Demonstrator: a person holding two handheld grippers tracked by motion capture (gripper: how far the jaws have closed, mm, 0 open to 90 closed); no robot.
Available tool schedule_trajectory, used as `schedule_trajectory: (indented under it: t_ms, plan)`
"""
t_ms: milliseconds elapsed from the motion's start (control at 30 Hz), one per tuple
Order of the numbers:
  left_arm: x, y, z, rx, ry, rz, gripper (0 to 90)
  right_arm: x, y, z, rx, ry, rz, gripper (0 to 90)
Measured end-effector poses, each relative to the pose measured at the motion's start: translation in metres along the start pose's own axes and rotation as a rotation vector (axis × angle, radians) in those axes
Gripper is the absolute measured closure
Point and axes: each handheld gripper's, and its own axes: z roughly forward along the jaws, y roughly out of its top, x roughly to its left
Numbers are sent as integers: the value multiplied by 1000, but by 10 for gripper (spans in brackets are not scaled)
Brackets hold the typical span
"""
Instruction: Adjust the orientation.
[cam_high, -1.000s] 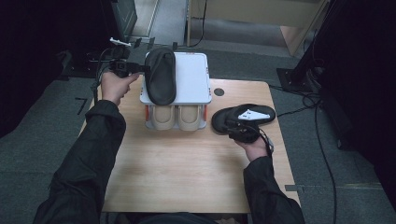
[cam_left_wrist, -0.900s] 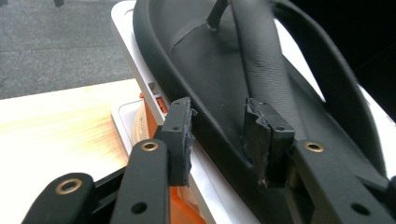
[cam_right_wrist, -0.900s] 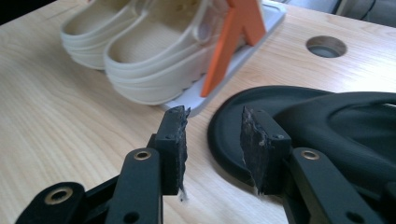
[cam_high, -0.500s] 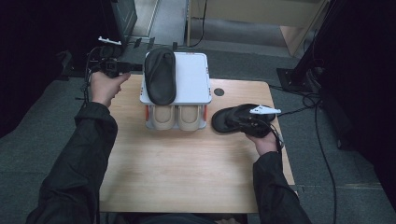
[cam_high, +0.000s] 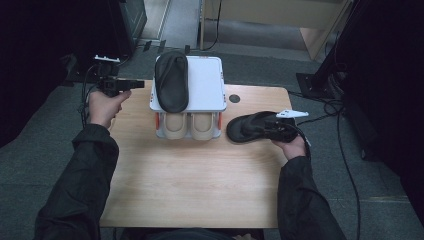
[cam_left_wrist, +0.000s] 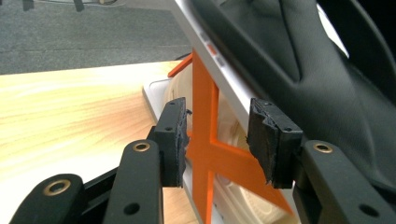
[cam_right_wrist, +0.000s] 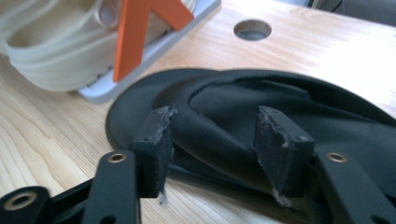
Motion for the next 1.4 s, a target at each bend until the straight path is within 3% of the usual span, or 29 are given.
schedule_trajectory:
  t_ms: [133,400,533,600,700,967,1100,1167,1233,1400]
  plan:
    - [1,-10,0,8,1,4,572,-5,-5,8,9,-8,-32,445]
    - [2,-25,1,21,-9,17,561,-10,-9,21,21,26,-72,357]
    - [4,-34,1,17,-29,22,553,-7,-9,20,33,23,-96,407]
    - [6,-39,0,14,-38,26,552,-5,-10,17,46,25,-102,474]
    - [5,-44,1,17,-22,41,552,-1,-11,13,63,20,-125,558]
    - [0,-57,5,13,-53,66,552,9,-11,7,104,10,-112,714]
    - [-1,-62,5,12,-59,70,552,6,-9,7,105,-24,-64,783]
    - [-2,-65,5,4,-60,66,552,5,-7,10,103,-53,-25,785]
    - [-1,-67,4,2,-64,63,552,3,-4,15,95,-52,14,787]
    - [-1,-73,5,-1,-59,57,553,8,6,29,90,-94,28,786]
